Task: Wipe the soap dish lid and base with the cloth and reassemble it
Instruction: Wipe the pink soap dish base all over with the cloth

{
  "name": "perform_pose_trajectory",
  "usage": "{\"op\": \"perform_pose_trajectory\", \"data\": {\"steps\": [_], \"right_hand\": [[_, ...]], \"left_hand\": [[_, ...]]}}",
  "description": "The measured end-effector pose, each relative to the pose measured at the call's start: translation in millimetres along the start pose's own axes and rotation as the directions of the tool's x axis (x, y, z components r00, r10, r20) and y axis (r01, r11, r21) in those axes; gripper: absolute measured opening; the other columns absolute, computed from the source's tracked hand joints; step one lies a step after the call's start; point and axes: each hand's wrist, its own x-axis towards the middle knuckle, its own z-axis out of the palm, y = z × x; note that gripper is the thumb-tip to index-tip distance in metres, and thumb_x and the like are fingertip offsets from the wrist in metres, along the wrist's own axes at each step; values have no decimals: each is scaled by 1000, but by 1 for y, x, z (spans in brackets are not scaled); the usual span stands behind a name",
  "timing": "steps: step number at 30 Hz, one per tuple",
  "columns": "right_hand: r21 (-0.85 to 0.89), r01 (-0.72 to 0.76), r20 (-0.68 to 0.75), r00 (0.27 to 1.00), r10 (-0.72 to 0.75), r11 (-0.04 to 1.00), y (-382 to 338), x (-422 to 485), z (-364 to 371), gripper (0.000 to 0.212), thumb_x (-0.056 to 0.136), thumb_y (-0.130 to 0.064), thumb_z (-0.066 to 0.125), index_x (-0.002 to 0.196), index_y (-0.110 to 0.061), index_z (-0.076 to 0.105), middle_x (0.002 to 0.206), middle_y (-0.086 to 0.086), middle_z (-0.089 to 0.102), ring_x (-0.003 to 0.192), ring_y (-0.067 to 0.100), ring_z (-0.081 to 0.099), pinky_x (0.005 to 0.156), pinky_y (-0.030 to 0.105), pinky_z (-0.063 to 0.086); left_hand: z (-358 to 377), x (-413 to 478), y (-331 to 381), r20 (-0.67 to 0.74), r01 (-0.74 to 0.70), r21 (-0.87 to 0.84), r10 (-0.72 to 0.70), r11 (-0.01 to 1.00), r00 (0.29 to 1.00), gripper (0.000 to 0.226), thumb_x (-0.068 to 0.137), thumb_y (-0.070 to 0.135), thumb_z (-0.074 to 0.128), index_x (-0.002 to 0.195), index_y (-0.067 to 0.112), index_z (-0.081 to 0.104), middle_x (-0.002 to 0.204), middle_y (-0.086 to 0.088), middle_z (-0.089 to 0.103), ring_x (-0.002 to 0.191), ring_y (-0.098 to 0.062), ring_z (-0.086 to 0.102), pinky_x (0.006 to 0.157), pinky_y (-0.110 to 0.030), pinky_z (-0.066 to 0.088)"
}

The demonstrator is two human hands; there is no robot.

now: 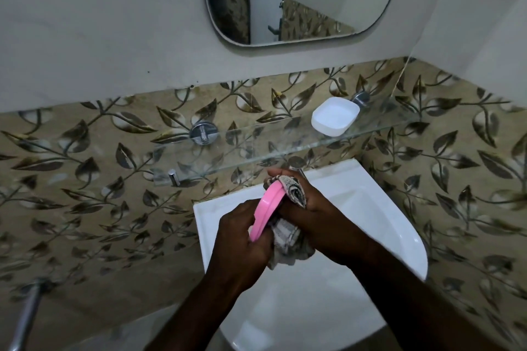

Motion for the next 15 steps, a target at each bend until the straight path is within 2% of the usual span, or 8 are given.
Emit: {"op": "perform_pose_trajectory", "data": {"steps": [2,5,6,8,9,10,12,15], "right_hand": [[-12,-21,-57,998,20,1000,5,1,2,40,96,-12,58,130,-30,49,122,-9,63,114,1,58,107,34,44],[-252,133,-155,972,-176,958,0,-5,6,46,88,-9,50,128,-32,46,130,-5,56,121,1,52,109,32,38],[-415,239,-130,939,-317,878,-2,-6,7,51,83,-9,47,129,-28,48,133,-1,53,125,7,49,110,34,36],[-742,390,75,857,-511,545,2,-4,10,50,80,-14,44,128,-19,55,135,8,53,129,24,44,114,40,30],[-819,408,153,832,-532,403,4,-3,12,48,81,-16,43,127,-16,58,136,10,53,130,29,43,115,42,26],[-843,404,179,834,-522,356,4,-2,13,47,83,-18,43,126,-15,60,137,10,53,130,31,42,116,43,24],[-798,387,131,860,-493,462,3,-1,11,46,85,-23,49,129,-15,59,138,8,52,131,27,41,115,42,27],[-566,320,-57,904,-423,760,3,-3,3,50,87,-19,48,137,-17,48,139,4,49,131,17,43,109,40,36]], "left_hand": [[4,3,1,-32,6,19,-6,1000,999,30,79,14,54,104,16,70,92,7,70,84,-4,64,72,-13,47],[11,6,1,9,121,-1,-121,993,993,17,80,30,49,80,24,66,72,6,67,66,-10,62,62,-32,50],[13,8,2,23,135,-3,-135,991,991,14,81,29,50,72,27,60,64,8,64,58,-7,58,56,-31,46],[16,10,4,40,95,0,-95,995,995,24,81,13,51,66,31,56,63,18,64,58,2,58,55,-17,42],[17,11,6,34,79,-7,-79,997,996,32,80,4,50,68,33,58,68,22,67,62,6,61,57,-12,41],[17,11,8,24,81,-24,-81,996,996,36,79,-1,51,70,32,61,72,22,69,65,6,63,57,-11,42],[21,11,7,-17,75,-103,-77,992,997,24,77,4,52,70,24,63,66,8,68,59,0,60,51,-21,44],[28,4,7,-101,66,-201,-87,977,991,17,77,28,52,77,17,64,63,-7,64,56,-18,59,48,-44,52]]}}
